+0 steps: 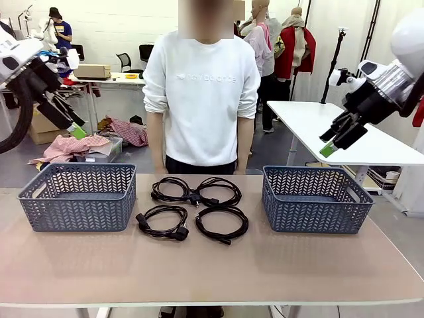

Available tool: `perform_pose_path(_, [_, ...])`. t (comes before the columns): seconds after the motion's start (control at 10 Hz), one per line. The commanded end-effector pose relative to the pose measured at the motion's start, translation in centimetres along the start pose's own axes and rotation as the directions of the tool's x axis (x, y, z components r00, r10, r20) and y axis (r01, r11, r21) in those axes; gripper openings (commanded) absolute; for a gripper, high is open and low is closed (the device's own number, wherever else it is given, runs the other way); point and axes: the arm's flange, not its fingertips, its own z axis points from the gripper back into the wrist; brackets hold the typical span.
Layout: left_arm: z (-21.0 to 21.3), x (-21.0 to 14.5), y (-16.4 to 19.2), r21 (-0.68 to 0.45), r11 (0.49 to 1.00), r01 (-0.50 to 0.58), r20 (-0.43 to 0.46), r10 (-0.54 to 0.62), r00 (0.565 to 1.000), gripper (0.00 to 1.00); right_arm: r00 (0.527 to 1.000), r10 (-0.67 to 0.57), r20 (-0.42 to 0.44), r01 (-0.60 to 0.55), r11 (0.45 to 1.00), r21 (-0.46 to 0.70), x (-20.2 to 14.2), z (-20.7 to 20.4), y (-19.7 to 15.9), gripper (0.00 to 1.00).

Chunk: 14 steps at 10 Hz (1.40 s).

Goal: Organize the cables according to human instructions.
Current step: Pick up a bundle of cables and place it in the basket indicated by the human.

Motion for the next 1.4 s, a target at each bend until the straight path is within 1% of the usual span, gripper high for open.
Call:
perform_pose_path(0.0, [0.02,0.19,0.10,-0.019,1.000,0.002,-0.003,-0.002,1.000,1.00,1.000,-0.001,0.000,0.001,1.000,-0.001,0.11,0.19,-0.23,1.00])
perform_pose_path(1.3, [0.02,0.19,0.10,-0.019,1.000,0.002,-0.003,-0.002,1.000,1.00,1.000,-0.001,0.000,0.001,1.000,-0.001,0.11,0.19,-0.23,1.00])
